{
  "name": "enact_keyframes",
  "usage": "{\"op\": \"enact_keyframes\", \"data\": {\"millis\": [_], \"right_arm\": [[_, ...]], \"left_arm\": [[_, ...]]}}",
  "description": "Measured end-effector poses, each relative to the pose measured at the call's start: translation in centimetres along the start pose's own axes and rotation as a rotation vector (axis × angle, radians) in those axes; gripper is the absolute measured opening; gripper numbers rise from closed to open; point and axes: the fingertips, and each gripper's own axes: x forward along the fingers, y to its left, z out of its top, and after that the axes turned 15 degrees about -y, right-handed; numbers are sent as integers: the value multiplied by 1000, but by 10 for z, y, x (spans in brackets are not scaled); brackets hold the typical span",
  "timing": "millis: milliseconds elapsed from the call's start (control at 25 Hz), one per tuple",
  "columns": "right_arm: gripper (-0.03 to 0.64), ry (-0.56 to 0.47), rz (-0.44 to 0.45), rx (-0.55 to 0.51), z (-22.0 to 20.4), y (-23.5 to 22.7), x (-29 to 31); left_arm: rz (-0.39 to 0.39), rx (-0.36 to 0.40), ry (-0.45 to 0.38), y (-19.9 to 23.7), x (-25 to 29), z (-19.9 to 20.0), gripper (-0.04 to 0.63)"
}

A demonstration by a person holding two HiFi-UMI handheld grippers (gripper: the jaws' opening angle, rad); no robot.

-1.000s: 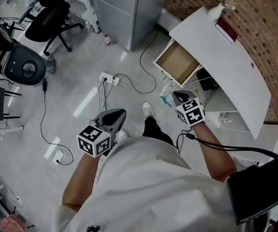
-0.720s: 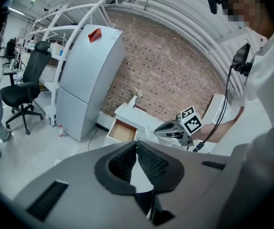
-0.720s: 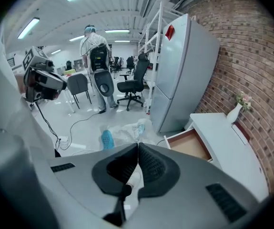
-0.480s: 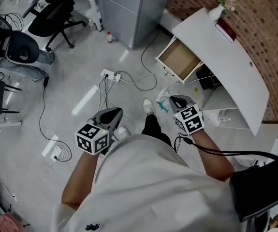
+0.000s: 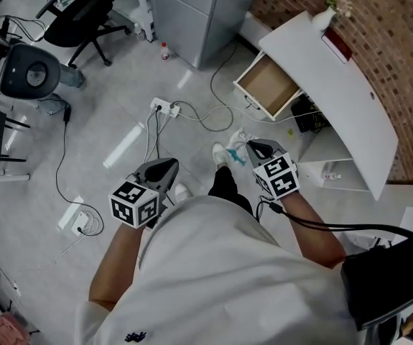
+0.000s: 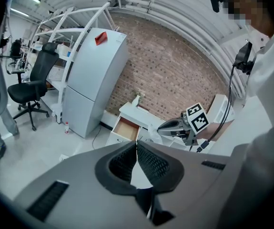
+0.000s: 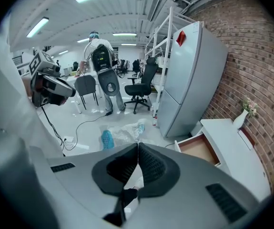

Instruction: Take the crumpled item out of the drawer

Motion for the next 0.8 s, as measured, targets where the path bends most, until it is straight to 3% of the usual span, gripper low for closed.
{"op": "enact_keyframes", "data": {"millis": [800], "right_arm": [[31,-26,7,-8,20,-18,8]], "left_arm": [[-17,4,16,2,23,10,25]]}}
